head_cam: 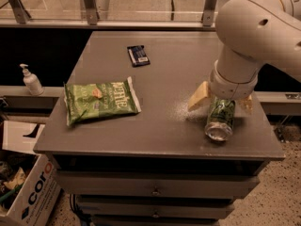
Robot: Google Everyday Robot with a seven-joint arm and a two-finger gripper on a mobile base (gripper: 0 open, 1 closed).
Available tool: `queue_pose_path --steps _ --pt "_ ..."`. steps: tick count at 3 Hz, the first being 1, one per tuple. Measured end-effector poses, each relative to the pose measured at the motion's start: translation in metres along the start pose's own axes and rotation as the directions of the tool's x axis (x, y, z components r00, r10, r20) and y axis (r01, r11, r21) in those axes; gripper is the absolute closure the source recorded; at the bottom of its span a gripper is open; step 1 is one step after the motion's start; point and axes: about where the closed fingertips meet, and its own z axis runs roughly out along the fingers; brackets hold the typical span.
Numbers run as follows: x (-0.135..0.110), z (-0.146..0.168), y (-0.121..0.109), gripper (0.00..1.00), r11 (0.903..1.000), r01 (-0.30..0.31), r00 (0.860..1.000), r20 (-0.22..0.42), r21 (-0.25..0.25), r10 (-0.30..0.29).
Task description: Place green can upright
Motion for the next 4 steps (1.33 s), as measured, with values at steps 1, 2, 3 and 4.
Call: queue_pose_path --steps 1,2,3,4 --pt "-0.005 0.005 -0.006 0.40 0.9999 -0.012 1.000 -0.002 -0.001 0.012" --pt "-0.010 0.003 -0.011 0.63 0.9999 -0.016 1.000 0.005 0.003 0.016" --pt "-0.013 0.001 -0.014 0.86 0.9998 -0.019 1.000 0.009 0.006 0.019" --pt "-0.020 -0.014 -0.019 1.00 0.9997 -0.014 0.999 0.041 -0.021 0.015"
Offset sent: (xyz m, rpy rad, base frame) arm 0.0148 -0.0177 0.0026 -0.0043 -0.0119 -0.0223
